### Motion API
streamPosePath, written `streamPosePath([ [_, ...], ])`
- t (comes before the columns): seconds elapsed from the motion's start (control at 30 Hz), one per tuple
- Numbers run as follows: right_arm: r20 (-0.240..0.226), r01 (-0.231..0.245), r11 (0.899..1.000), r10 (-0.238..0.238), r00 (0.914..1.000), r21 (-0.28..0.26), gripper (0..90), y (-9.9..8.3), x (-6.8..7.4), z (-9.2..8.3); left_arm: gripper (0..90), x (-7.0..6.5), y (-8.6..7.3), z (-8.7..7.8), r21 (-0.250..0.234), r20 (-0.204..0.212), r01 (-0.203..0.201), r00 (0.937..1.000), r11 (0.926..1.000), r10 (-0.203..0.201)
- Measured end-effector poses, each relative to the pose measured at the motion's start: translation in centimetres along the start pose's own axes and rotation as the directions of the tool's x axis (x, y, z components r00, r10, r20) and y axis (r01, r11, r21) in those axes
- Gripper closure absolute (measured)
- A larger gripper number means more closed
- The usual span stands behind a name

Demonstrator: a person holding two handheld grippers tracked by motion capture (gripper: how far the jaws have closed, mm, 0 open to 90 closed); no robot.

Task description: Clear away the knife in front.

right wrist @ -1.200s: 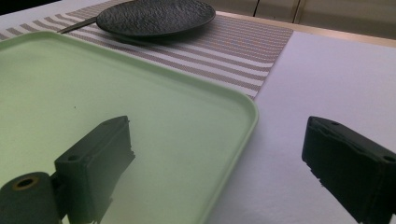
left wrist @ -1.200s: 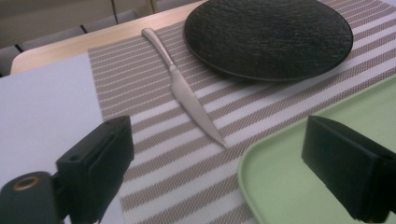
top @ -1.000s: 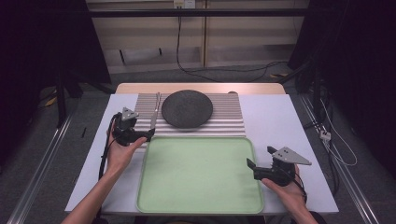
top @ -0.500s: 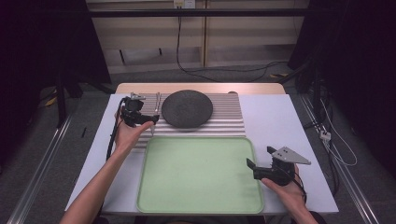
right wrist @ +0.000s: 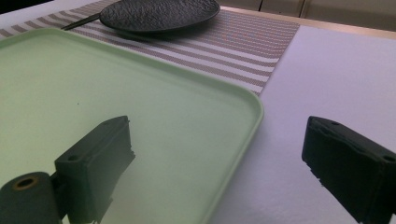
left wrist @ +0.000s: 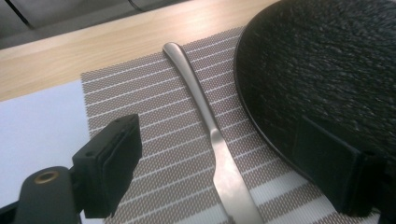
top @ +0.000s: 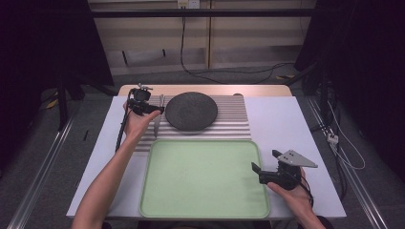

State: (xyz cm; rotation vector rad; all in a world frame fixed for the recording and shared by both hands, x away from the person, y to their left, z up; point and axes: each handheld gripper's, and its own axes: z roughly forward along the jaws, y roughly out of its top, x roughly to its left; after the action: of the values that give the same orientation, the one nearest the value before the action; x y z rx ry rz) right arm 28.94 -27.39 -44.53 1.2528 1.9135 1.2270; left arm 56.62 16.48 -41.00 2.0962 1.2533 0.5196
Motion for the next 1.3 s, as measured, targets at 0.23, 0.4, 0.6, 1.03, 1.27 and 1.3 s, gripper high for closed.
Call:
streamPosePath([
  [0.23, -0.001, 0.0, 1.0, 0.0, 1.0, 0.001, 8.9, 0.0, 0.0, 0.0, 26.1, -0.4, 1.5, 1.0, -0.017, -0.032, -0.01, 0.9995, 0.9998, 0.009],
  [0.4, 0.0, 0.001, 1.0, -0.001, 1.0, 0.0, 8.9, -0.1, -0.1, -0.2, 30.6, 0.3, 1.6, 2.4, -0.004, -0.043, 0.042, 0.9982, 0.9991, -0.042],
  [0.6, -0.003, -0.008, 1.0, 0.008, 1.0, 0.003, 8.9, -0.1, -0.2, -0.1, 43.1, 1.5, 0.9, 4.1, 0.042, -0.044, 0.095, 0.9947, 0.9946, -0.093],
  [1.03, -0.006, -0.008, 1.0, 0.008, 0.9999, 0.004, 8.9, -0.1, -0.1, -0.1, 61.9, 1.0, 1.5, 6.4, 0.118, -0.007, 0.078, 0.9969, 0.99, -0.078],
  [1.27, -0.01, -0.006, 1.0, 0.006, 0.9999, 0.009, 8.9, -0.1, -0.2, 0.0, 75.4, 1.2, 1.6, 6.5, 0.144, 0.008, 0.111, 0.9936, 0.9834, -0.113],
  [1.3, -0.01, -0.006, 1.0, 0.006, 0.9999, 0.009, 8.9, -0.1, -0.2, 0.0, 75.5, 1.2, 1.6, 6.5, 0.144, 0.008, 0.111, 0.9936, 0.9834, -0.113],
])
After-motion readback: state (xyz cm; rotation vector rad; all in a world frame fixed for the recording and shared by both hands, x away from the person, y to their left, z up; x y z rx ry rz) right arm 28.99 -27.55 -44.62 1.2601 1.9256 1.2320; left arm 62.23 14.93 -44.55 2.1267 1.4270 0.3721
